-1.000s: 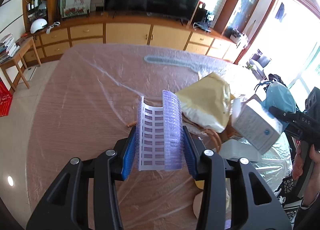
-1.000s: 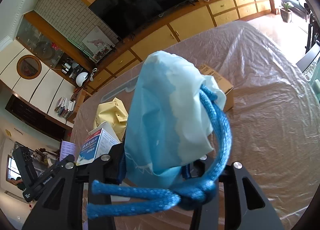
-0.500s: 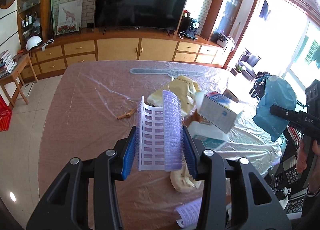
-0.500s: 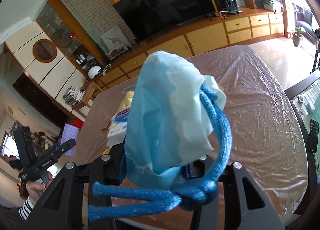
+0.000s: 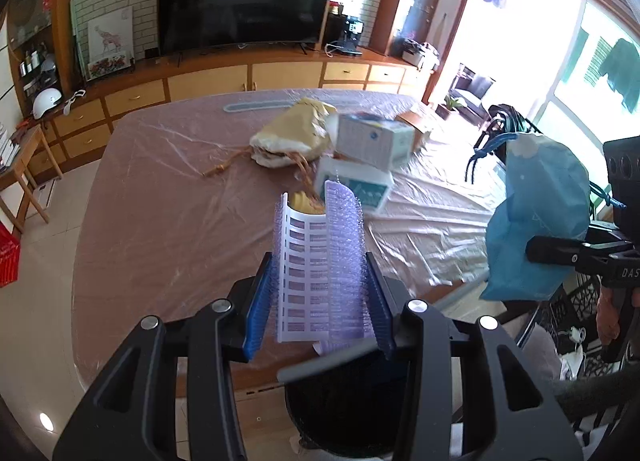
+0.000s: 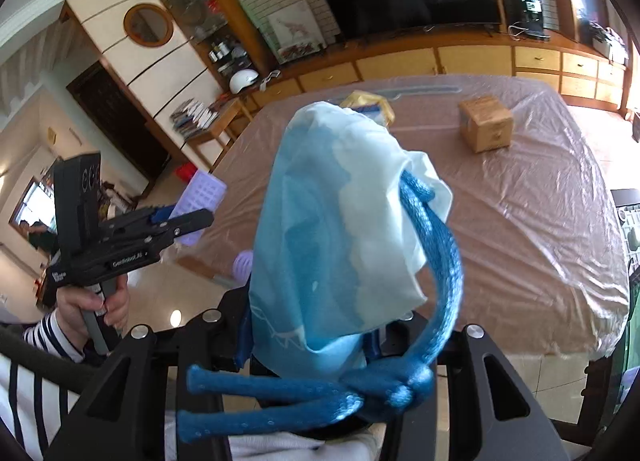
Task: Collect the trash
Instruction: 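Carry the blue bag and lavender roller with both tools over the black bin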
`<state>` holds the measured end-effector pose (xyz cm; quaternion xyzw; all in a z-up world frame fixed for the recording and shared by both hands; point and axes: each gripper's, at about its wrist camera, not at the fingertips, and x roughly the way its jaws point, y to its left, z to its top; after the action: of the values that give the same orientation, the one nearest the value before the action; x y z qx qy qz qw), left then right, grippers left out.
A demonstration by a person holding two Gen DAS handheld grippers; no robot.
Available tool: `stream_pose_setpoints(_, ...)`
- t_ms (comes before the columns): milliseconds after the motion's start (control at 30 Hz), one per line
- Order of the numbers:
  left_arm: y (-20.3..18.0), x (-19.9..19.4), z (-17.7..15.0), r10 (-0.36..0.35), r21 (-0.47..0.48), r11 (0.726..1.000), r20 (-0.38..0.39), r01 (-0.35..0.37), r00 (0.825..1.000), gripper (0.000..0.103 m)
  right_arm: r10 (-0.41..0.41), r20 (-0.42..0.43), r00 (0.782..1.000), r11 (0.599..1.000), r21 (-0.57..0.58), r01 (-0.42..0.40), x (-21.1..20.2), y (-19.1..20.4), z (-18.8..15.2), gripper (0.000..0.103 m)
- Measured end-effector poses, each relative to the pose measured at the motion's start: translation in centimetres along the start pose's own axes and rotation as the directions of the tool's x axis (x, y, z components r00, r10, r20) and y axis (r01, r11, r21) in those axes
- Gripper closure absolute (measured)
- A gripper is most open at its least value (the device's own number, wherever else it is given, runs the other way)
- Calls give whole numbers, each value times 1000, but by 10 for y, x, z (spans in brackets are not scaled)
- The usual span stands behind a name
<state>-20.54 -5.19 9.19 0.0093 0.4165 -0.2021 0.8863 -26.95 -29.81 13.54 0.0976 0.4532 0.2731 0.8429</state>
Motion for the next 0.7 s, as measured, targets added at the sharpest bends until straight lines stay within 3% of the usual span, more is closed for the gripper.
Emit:
stream_pose_setpoints(400,-31,3,-54,-74,115,989,-134,89,988,59,-6,-170,985,997,-77,-7,25,19,-49,63)
stream_pose_setpoints(700,-47,20,-88,-103,136,982,-223,135,969,59,-18,-266,964,993,-117,-14,44,19,-80,63)
